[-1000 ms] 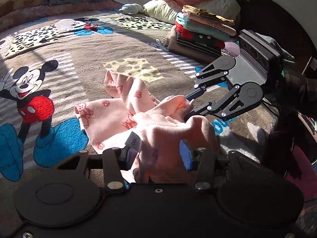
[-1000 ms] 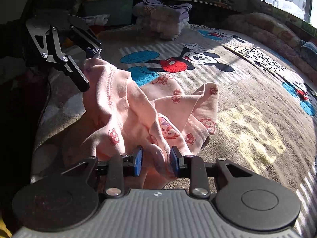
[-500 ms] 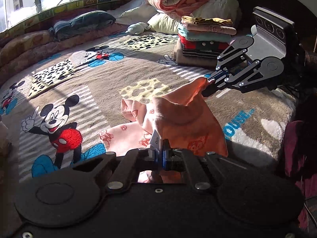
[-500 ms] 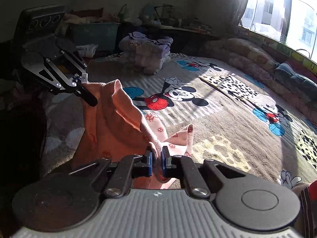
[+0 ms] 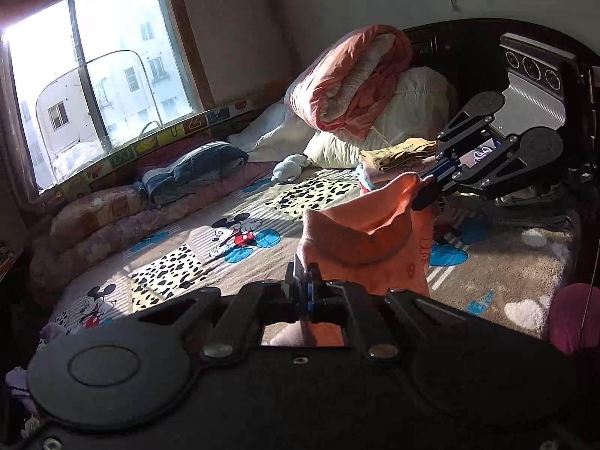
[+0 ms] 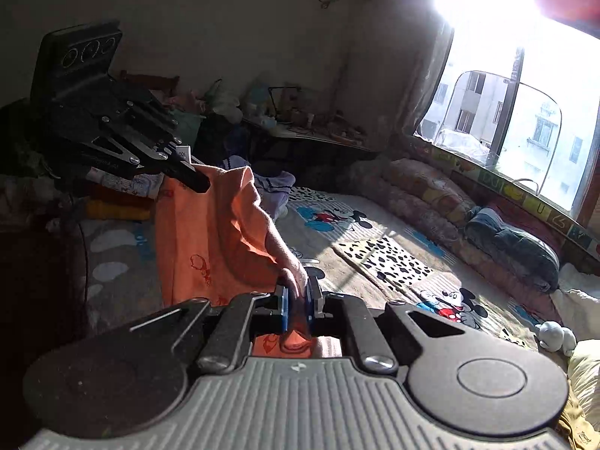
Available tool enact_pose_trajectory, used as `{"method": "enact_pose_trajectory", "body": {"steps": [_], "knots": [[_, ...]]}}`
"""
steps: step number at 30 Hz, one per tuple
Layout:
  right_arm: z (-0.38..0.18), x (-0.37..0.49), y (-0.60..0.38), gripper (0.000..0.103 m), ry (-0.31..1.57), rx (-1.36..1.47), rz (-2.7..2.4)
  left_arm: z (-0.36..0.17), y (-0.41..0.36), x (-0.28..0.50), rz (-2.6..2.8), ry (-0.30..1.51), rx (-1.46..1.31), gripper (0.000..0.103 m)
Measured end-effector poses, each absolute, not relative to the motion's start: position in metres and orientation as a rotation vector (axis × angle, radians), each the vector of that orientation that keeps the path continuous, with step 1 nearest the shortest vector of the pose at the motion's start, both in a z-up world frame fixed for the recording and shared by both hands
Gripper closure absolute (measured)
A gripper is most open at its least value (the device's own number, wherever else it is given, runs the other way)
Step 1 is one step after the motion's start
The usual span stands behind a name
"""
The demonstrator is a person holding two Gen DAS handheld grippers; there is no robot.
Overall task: Fold clothes
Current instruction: 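Lift the pink garment with both grippers and shake it out in the air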
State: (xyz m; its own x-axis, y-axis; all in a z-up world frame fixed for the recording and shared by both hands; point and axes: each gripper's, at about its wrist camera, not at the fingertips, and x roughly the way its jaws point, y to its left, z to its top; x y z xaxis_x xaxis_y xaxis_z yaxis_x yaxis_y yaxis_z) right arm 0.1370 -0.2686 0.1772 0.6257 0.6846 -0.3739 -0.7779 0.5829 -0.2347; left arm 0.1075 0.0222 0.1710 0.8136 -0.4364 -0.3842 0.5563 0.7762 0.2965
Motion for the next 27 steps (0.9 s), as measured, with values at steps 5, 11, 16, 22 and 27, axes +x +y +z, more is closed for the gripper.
{"method": "enact_pose_trajectory", "body": {"steps": [5, 11, 16, 22, 27], "knots": [[0.201, 0.141, -0.268, 0.092, 0.230, -0.403, 0.869, 0.197, 0.030, 0.106, -0.543, 0.255, 0.432, 0.101], [0.206, 0.156, -0.260, 0.093, 0.235, -0.404, 0.885, 0.202, 0.039, 0.118, -0.536, 0.249, 0.454, 0.101], [0.198, 0.190, -0.249, 0.093, 0.261, -0.385, 0.872, 0.196, 0.041, 0.153, -0.519, 0.275, 0.473, 0.101], [0.191, 0.247, -0.237, 0.093, 0.273, -0.385, 0.804, 0.184, 0.040, 0.218, -0.443, 0.290, 0.527, 0.101], [0.189, 0.306, -0.234, 0.093, 0.242, -0.391, 0.691, 0.182, 0.028, 0.280, -0.360, 0.251, 0.578, 0.101]]}}
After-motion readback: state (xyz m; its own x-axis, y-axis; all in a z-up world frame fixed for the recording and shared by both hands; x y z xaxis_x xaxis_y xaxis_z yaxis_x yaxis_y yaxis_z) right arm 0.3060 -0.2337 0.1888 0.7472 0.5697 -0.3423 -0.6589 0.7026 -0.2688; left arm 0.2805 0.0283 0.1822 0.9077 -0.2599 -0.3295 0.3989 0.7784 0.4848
